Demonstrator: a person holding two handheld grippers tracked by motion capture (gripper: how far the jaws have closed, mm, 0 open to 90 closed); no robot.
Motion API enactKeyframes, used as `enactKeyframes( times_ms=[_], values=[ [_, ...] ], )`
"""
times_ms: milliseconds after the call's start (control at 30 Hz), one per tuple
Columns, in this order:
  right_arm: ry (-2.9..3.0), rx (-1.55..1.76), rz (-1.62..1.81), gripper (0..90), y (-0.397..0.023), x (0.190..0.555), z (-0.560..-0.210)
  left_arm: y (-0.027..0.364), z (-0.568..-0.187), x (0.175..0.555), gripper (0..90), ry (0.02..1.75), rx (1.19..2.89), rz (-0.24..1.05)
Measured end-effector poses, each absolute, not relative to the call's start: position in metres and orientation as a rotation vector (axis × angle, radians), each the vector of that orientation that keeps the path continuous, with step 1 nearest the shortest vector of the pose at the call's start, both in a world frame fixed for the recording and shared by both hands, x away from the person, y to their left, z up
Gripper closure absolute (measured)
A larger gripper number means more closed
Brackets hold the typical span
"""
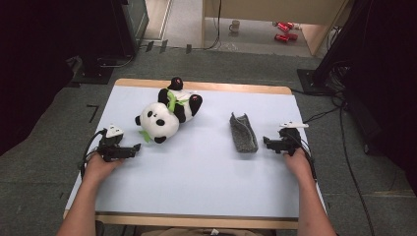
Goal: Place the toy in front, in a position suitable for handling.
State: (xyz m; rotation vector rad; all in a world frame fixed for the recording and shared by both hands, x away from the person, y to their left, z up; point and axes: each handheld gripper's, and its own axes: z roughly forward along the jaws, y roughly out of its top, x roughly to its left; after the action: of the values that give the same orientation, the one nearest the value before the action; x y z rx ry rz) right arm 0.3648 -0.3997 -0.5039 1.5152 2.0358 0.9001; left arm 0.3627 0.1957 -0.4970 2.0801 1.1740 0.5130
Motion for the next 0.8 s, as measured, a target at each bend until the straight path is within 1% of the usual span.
enactKeyframes(
  times_ms=[567,767,800],
  values=[
    [2.035,1.517,0.902,11.6,-0.3999,0.3650,-0.5040,0.1921,-0.4963,0.3674,13.6,1.207,2.074,0.524],
    [2.035,1.515,0.901,11.7,-0.3997,0.3647,-0.5040,0.1903,-0.4960,0.3707,14.4,1.216,2.066,0.529],
    [2.034,1.515,0.900,11.6,-0.3996,0.3647,-0.5039,0.1904,-0.4953,0.3706,17.9,1.227,2.063,0.532]
  ],
)
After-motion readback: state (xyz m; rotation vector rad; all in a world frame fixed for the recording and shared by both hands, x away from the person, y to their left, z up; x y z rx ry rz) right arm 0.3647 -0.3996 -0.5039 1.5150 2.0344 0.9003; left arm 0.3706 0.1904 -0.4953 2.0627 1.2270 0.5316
